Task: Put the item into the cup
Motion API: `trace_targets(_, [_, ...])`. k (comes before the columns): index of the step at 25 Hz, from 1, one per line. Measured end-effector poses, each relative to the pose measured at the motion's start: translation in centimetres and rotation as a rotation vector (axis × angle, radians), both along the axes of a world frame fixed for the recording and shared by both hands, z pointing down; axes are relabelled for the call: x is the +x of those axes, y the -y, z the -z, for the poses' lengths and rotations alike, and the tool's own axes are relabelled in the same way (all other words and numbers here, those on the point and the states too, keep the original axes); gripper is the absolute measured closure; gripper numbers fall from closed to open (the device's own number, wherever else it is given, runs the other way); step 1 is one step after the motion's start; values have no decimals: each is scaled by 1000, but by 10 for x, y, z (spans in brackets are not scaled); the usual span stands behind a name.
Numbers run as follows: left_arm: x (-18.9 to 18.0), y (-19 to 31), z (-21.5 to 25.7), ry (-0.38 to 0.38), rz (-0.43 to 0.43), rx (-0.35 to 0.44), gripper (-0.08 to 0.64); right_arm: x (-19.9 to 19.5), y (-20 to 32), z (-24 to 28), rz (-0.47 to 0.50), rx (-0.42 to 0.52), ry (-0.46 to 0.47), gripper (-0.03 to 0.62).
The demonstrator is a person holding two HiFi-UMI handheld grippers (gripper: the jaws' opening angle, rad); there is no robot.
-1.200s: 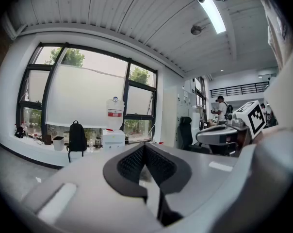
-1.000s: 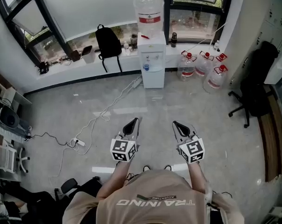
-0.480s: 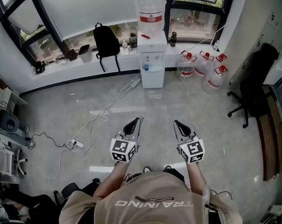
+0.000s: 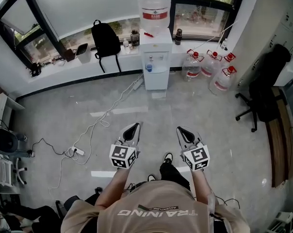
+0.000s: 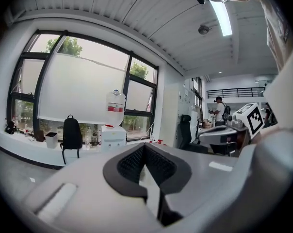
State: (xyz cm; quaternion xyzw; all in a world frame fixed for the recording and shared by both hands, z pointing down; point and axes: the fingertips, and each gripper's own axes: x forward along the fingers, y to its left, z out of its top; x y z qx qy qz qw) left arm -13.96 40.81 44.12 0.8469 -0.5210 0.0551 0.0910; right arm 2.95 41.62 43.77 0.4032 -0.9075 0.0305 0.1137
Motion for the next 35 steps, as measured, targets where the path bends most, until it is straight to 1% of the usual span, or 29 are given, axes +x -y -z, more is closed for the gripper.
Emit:
trace_targets(3, [-4, 26, -4, 8, 29, -20, 554, 2, 31, -7, 15, -12, 15, 581])
trace_targets(5, [-2, 43, 0, 9, 42, -19, 554, 4, 52, -8, 29, -14, 24, 581])
trace_targets(9, [8, 82, 7, 7, 60, 1, 554, 8, 96, -10, 75, -19, 38, 581])
trace_targets(14, [26, 129, 3, -11, 90, -14, 554, 23, 149, -14, 116, -30, 28, 581])
trace_targets(19, [38, 162, 4, -4, 105, -13, 554, 31, 189, -22, 152, -48, 30, 581])
trace_targets(23, [44, 183, 2, 16, 107, -17, 554, 29, 209, -31, 180, -75, 33, 581])
trace_targets(29, [32, 219, -6, -12, 96, -43, 554, 10, 239, -40, 209, -125, 45, 581])
trace_targets(35, [0, 260, -5, -4, 75, -19, 554, -14, 280, -26, 152, -84, 44, 581])
